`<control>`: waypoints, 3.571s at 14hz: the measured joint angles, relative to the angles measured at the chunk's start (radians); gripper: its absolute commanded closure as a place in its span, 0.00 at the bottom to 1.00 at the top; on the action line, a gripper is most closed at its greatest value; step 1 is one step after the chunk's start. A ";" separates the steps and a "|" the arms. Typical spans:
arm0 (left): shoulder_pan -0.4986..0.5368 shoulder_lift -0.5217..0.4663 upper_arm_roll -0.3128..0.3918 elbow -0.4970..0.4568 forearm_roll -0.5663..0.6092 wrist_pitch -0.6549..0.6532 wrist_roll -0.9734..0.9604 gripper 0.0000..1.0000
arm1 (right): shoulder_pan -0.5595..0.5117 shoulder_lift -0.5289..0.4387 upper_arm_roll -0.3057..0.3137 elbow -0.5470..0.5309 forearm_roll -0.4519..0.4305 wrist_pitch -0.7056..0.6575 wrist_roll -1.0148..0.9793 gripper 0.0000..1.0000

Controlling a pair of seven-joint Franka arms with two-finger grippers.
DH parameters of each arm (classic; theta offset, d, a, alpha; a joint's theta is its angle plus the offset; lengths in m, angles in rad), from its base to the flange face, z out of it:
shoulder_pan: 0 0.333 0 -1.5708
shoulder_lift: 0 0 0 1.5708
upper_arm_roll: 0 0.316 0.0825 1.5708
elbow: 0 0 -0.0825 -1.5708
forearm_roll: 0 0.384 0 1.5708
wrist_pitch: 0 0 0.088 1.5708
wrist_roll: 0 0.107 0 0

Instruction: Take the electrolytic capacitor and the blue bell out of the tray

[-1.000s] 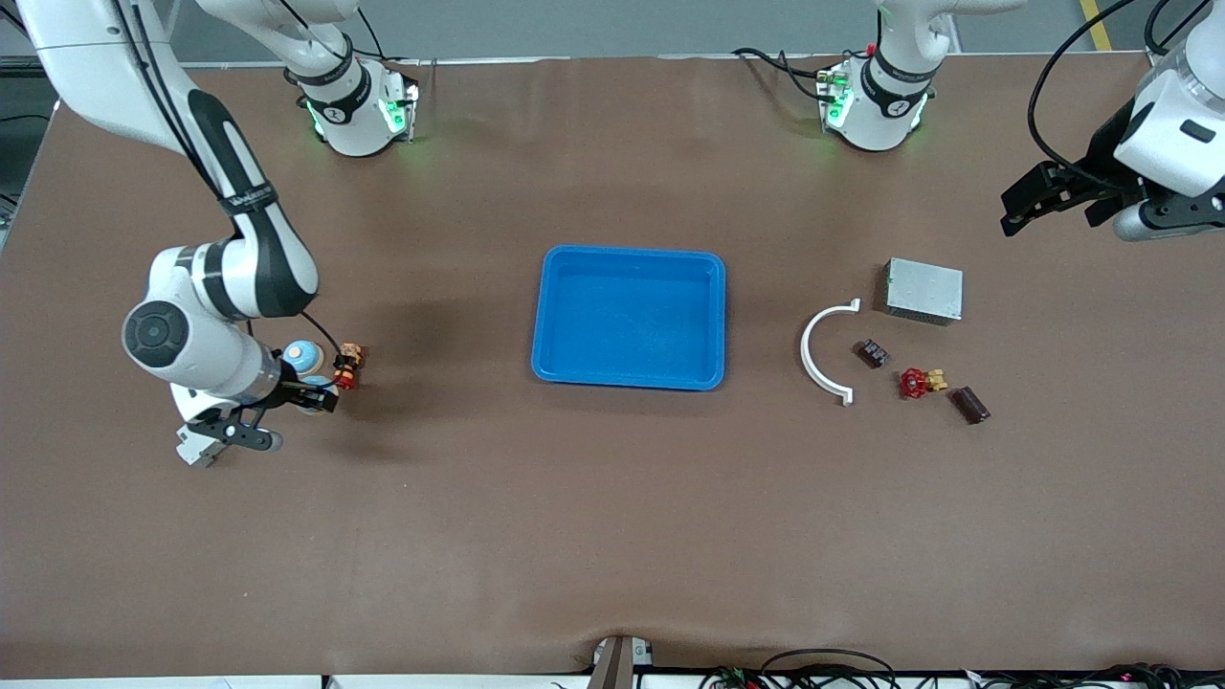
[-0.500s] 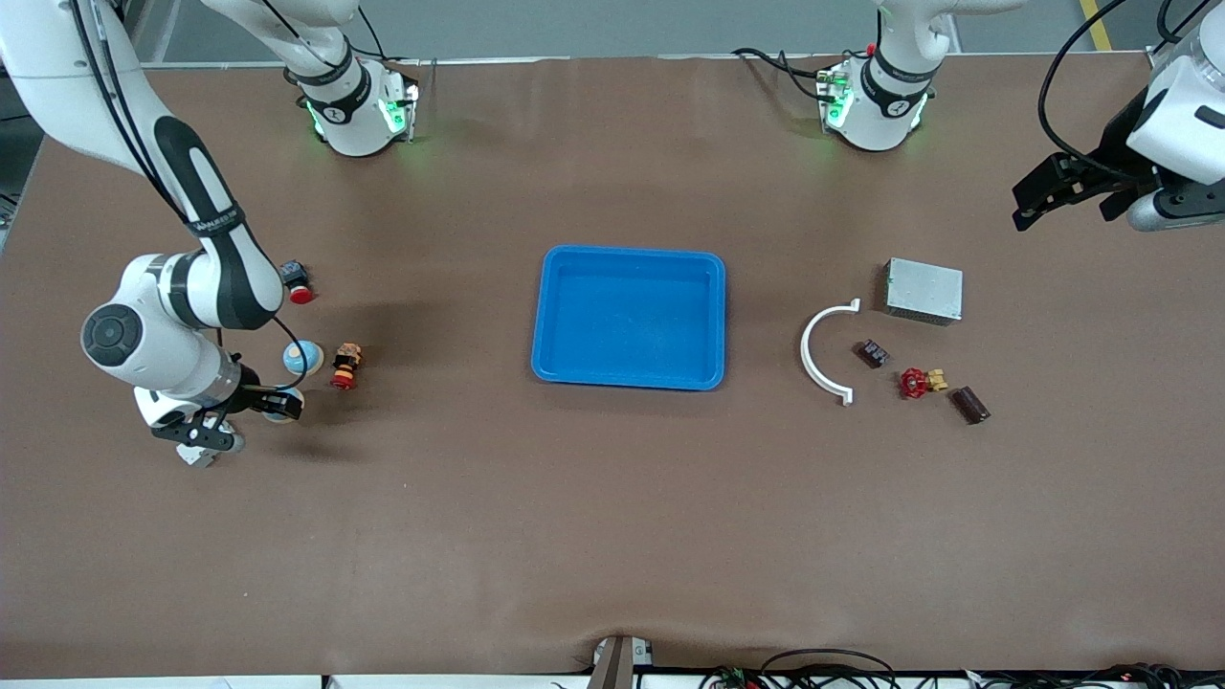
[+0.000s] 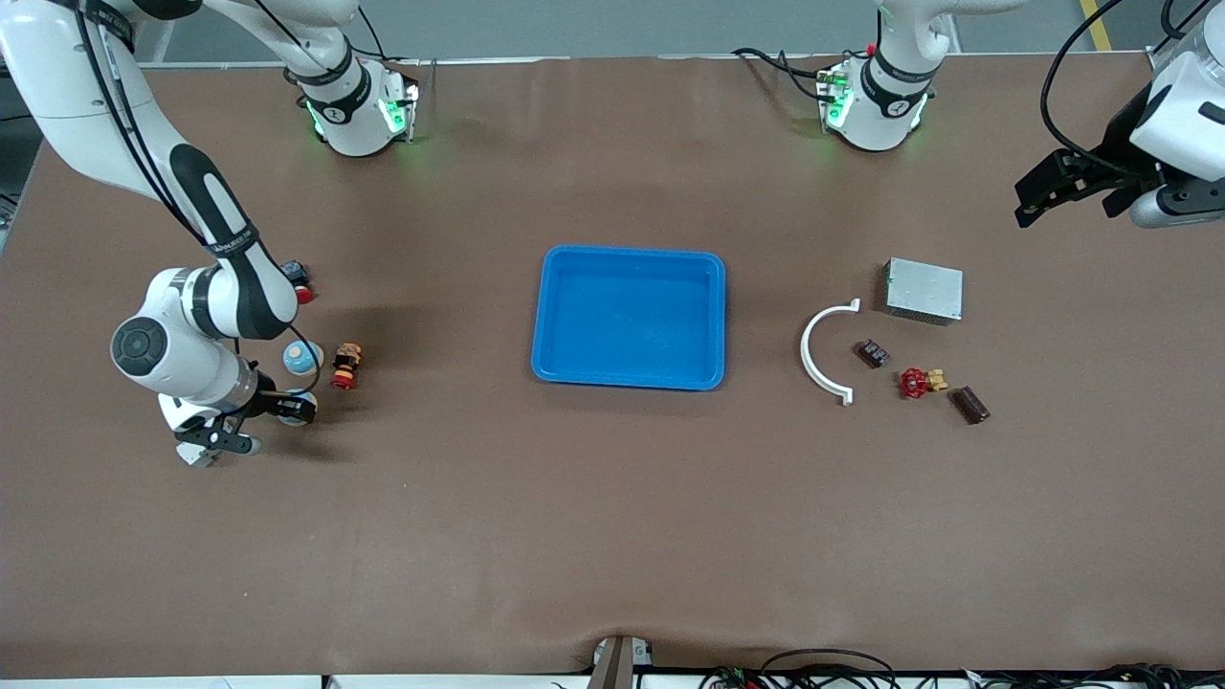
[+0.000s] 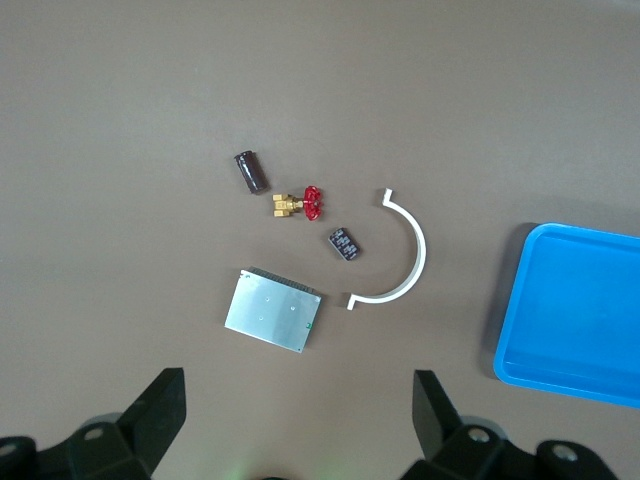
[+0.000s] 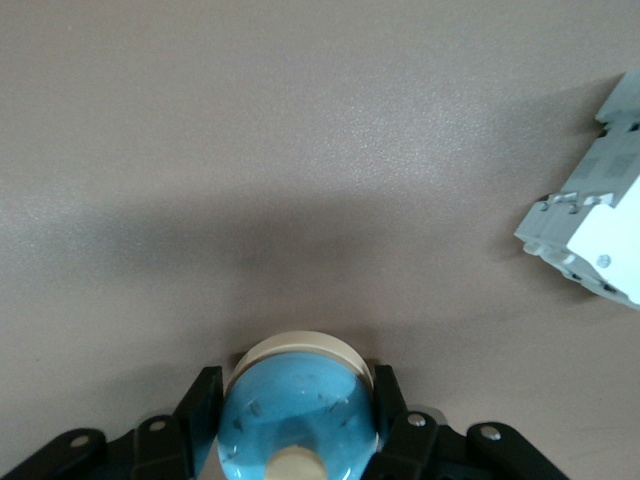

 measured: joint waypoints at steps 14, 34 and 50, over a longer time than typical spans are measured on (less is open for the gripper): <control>0.001 0.000 0.000 0.000 0.000 -0.017 0.001 0.00 | -0.019 0.004 0.000 0.000 0.000 0.017 -0.016 0.00; 0.001 0.000 -0.001 0.000 0.000 -0.034 0.001 0.00 | -0.021 -0.012 0.008 0.111 -0.002 -0.184 -0.020 0.00; 0.001 0.000 -0.001 0.002 0.000 -0.035 0.001 0.00 | 0.057 -0.378 0.036 0.376 0.040 -0.827 -0.018 0.00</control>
